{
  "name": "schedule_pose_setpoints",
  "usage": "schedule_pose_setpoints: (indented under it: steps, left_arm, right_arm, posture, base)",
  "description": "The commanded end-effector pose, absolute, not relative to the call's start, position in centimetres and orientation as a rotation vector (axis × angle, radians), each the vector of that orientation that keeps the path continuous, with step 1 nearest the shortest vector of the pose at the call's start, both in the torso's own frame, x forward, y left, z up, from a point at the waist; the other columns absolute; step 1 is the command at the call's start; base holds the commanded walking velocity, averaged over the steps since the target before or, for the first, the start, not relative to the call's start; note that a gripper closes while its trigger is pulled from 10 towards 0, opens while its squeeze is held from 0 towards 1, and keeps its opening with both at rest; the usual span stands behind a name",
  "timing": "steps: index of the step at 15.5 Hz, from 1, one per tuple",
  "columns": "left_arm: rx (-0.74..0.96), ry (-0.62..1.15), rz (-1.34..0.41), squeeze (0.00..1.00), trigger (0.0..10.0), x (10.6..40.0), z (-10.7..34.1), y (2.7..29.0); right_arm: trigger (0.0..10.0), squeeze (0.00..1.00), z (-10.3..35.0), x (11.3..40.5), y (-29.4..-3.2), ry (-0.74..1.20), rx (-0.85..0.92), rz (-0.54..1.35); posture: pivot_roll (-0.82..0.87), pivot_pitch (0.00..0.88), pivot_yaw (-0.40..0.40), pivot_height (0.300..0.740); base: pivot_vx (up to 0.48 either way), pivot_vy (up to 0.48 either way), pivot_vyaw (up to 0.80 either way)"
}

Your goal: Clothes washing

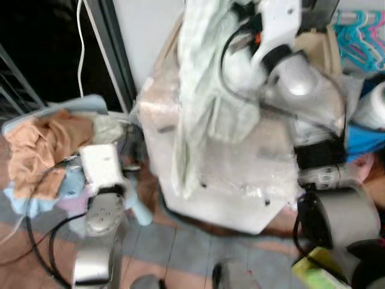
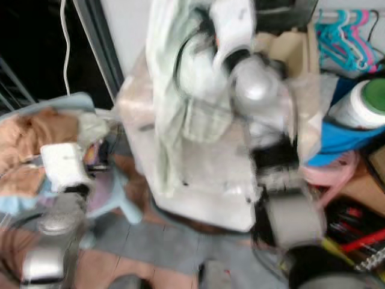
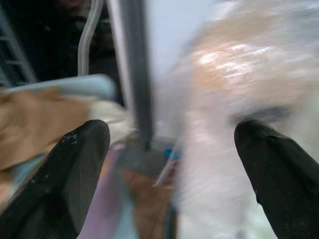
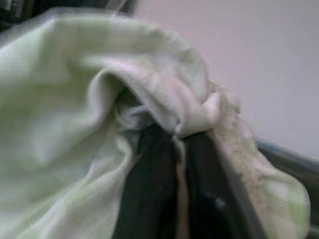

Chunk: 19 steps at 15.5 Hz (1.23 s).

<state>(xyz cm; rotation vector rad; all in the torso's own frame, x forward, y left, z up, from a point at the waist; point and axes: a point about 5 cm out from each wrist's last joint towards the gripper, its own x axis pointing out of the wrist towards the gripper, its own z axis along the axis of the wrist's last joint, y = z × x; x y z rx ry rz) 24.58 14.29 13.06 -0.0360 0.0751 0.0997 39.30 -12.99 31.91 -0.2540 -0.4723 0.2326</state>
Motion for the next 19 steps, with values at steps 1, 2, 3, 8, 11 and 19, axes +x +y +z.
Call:
schedule_pose_setpoints:
  steps: [1,2,3,8,11,19]
  left_arm:
    - [-0.038,0.069,0.119,0.00,10.0,24.6,13.2,14.6]
    - [-0.033,0.071,0.127,0.00,10.0,24.6,13.1,14.7]
    - [-0.032,0.073,0.133,0.00,10.0,24.6,13.1,14.7]
    - [-0.035,0.075,0.140,0.00,10.0,24.3,13.0,14.6]
    - [-0.033,0.076,0.135,0.00,10.0,24.5,13.0,14.6]
    - [-0.012,0.068,0.138,0.00,10.0,24.6,13.0,14.6]
  right_arm:
    - [10.0,0.00,36.3,39.3,-14.5,-0.588,-0.159,0.109]
    - [10.0,0.00,38.6,39.7,-16.9,-0.617,-0.080,-0.041]
    - [10.0,0.00,38.9,39.6,-17.8,-0.630,-0.075,-0.097]
    - [10.0,0.91,27.1,40.1,-13.9,-0.339,-0.101,0.160]
    - [10.0,1.00,23.0,38.0,-13.8,-0.250,-0.068,0.212]
    - [10.0,1.00,18.7,31.0,-12.3,-0.105,-0.028,0.631]
  posture:
    - [0.00,0.056,0.019,0.740]
    - [0.01,0.053,0.012,0.740]
    - [0.01,0.053,0.009,0.740]
    - [0.00,0.063,0.010,0.740]
    - [-0.01,0.063,0.020,0.740]
    - [-0.01,0.064,0.026,0.740]
  base:
    - [0.386,0.000,0.00]
    - [0.000,0.000,0.00]
    - [0.000,0.000,0.00]
    - [0.000,0.000,0.00]
    - [0.000,0.000,0.00]
    - [0.000,0.000,0.00]
